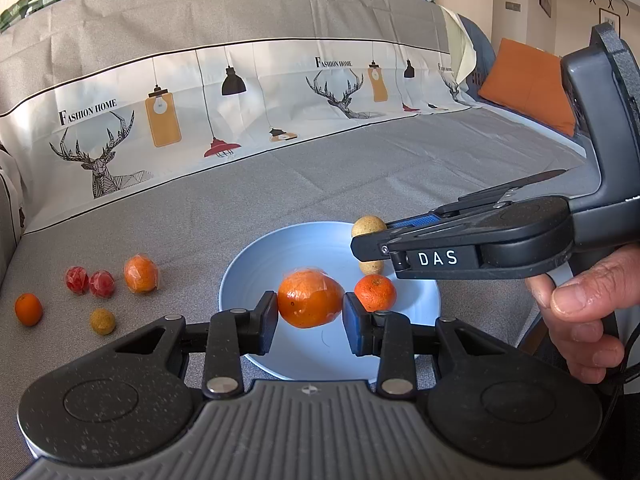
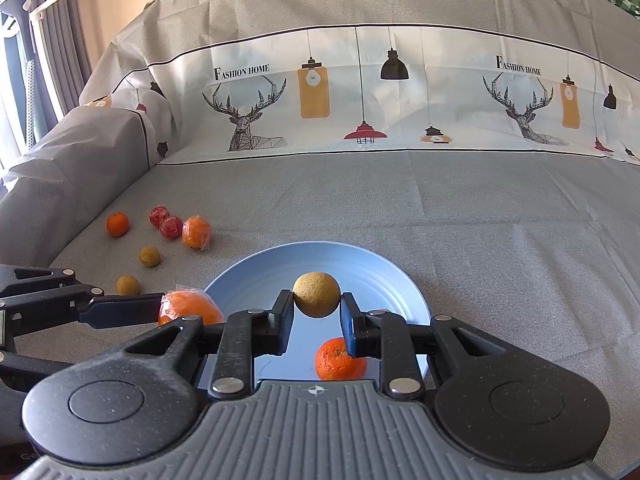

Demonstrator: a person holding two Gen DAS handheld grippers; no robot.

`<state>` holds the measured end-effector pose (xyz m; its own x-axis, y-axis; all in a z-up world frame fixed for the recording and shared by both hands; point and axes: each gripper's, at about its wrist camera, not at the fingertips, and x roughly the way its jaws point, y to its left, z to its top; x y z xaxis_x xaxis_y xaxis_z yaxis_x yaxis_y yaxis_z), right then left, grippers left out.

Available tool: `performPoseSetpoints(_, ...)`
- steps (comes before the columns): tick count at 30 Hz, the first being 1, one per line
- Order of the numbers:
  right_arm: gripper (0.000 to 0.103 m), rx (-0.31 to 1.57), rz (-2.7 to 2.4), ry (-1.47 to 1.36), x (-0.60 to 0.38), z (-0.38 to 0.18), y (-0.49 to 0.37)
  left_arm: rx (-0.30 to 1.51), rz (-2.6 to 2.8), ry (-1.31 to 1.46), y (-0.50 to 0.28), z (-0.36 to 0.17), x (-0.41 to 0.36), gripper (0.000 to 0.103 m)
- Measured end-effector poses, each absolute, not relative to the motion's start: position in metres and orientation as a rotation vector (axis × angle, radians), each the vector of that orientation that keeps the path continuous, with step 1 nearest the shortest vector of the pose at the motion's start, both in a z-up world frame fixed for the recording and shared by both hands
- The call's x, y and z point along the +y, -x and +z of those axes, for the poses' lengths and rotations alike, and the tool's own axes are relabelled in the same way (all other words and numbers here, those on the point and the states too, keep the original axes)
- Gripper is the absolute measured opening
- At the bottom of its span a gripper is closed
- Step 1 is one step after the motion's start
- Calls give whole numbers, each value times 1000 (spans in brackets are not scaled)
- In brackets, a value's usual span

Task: Organize fruits
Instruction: 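Carry the netted orange in the left gripper over the plate while the right carries the tan fruit, then open the right gripper to drop the tan fruit while the left releases the netted orange onto the plate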

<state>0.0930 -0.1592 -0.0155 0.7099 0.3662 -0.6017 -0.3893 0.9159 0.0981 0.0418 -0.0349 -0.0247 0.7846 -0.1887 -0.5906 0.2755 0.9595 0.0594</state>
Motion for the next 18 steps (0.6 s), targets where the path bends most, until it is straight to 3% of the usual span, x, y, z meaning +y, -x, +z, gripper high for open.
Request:
performPoseSetpoints(14,26,673,421,47,-155,-18,-92,621,-250,-136,-42,-25,-32,35)
performPoseSetpoints(18,31,675,414,52,-155,-19,-92,621,-245,-132,-43,-24,-32,35)
